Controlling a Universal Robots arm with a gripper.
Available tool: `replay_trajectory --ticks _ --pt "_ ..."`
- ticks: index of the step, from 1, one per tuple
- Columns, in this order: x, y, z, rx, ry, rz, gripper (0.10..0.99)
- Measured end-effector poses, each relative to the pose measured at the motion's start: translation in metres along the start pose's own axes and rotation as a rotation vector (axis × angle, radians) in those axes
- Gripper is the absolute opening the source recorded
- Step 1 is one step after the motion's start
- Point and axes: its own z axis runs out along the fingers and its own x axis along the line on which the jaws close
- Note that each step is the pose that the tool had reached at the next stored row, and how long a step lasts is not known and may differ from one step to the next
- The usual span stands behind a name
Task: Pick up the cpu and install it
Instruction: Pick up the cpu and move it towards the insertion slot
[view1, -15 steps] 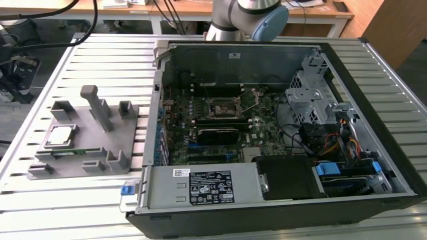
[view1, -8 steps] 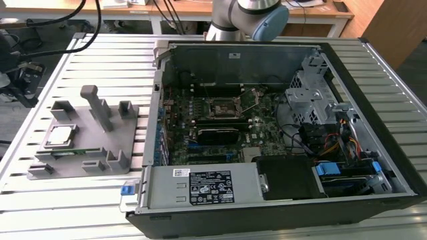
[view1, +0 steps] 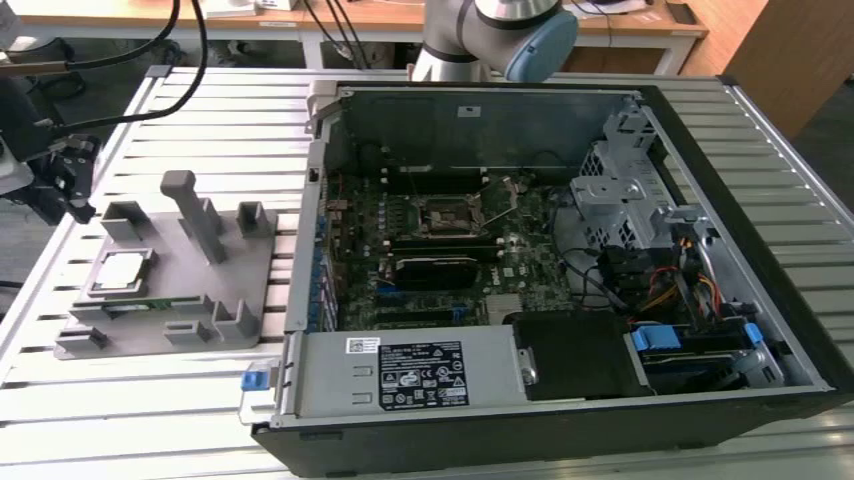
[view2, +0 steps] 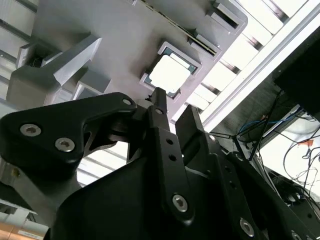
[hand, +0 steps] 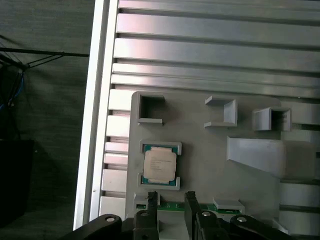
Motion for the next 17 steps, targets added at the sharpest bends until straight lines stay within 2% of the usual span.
replay_trajectory --ticks 2,3,5,6,8,9,10,11,12,17 --pt "-0.0002 -0.0005 0.0028 0.000 -0.0001 0.000 0.408" --pt "-0.0002 -0.0008 0.0043 0.000 -0.0001 0.000 0.408" --pt "-0.0003 -0.0013 0.0077 0.000 -0.0001 0.000 0.525" --pt "-0.0003 -0.0014 0.0094 0.000 0.0000 0.001 0.525" --pt "-0.0004 -0.0019 0.0131 0.000 -0.0003 0.003 0.639" --pt "-0.0004 -0.0021 0.0149 0.000 -0.0004 0.005 0.639" --pt "-0.0004 -0.0022 0.0166 0.000 -0.0006 0.008 0.698" --pt "-0.0005 -0.0024 0.0185 0.000 -0.0009 0.012 0.698" --pt "-0.0005 -0.0025 0.0203 0.000 -0.0013 0.018 0.761" --pt "-0.0006 -0.0033 0.0287 -0.001 -0.0022 0.034 0.761"
